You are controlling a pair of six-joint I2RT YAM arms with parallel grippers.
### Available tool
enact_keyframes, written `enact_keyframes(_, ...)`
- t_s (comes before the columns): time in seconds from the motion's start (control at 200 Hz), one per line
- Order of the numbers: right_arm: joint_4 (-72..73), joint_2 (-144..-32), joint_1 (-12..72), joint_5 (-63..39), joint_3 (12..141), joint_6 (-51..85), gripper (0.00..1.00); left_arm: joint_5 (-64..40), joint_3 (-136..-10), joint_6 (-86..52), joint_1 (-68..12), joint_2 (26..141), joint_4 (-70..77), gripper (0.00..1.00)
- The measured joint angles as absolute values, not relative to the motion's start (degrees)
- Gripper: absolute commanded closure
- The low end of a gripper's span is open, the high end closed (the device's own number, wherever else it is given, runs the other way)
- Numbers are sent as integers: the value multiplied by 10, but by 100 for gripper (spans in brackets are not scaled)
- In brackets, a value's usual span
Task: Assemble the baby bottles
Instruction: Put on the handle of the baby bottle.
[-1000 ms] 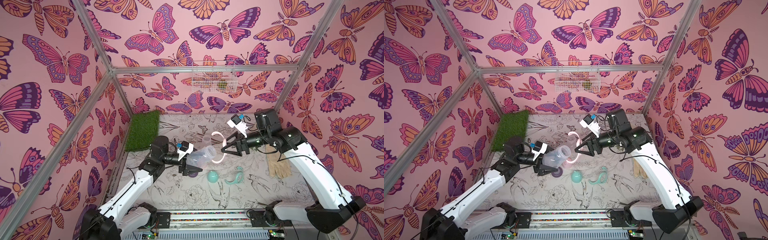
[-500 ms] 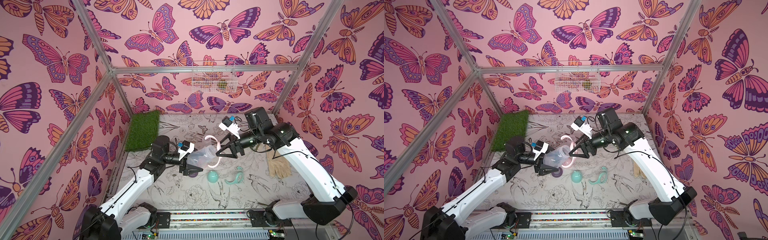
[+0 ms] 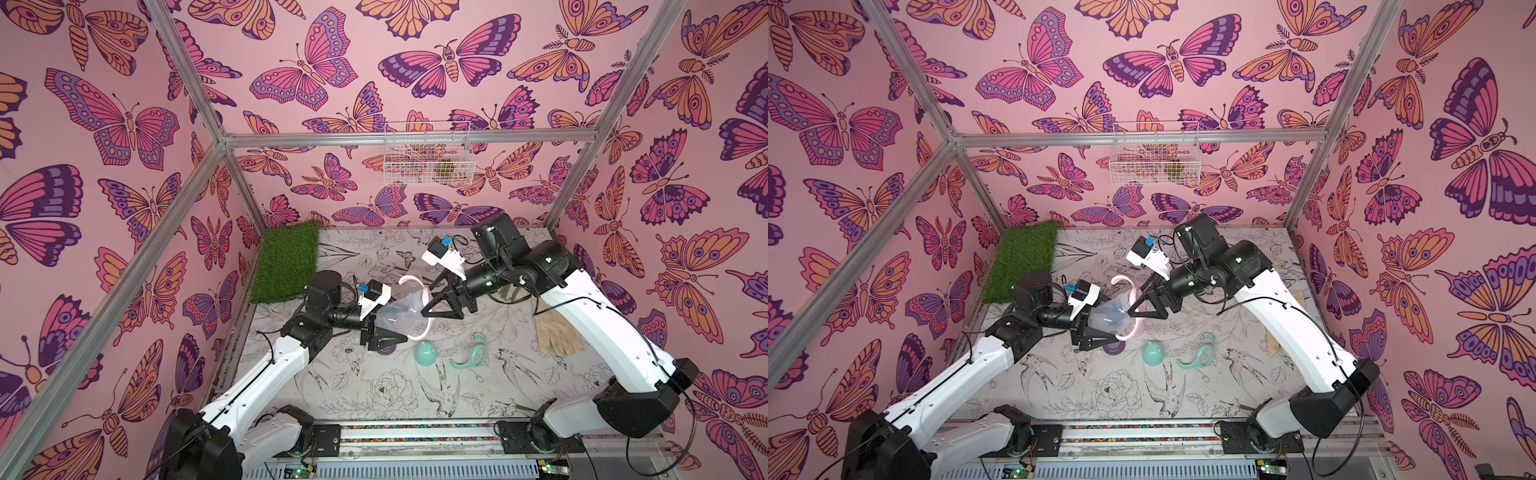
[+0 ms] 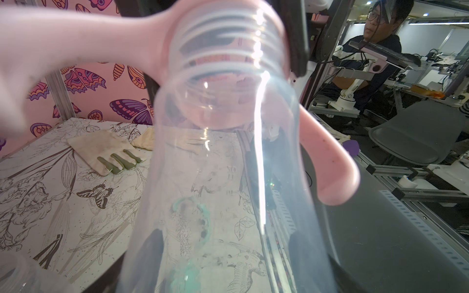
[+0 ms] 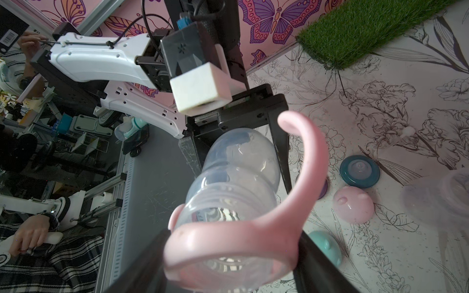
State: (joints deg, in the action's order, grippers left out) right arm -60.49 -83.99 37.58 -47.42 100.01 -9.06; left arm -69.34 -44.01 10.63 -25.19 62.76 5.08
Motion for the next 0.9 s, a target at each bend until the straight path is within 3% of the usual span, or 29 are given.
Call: enact_keyframes(0.901, -686, -904, 403, -408, 1093, -124, 54, -671, -449, 124, -255, 635, -6, 100)
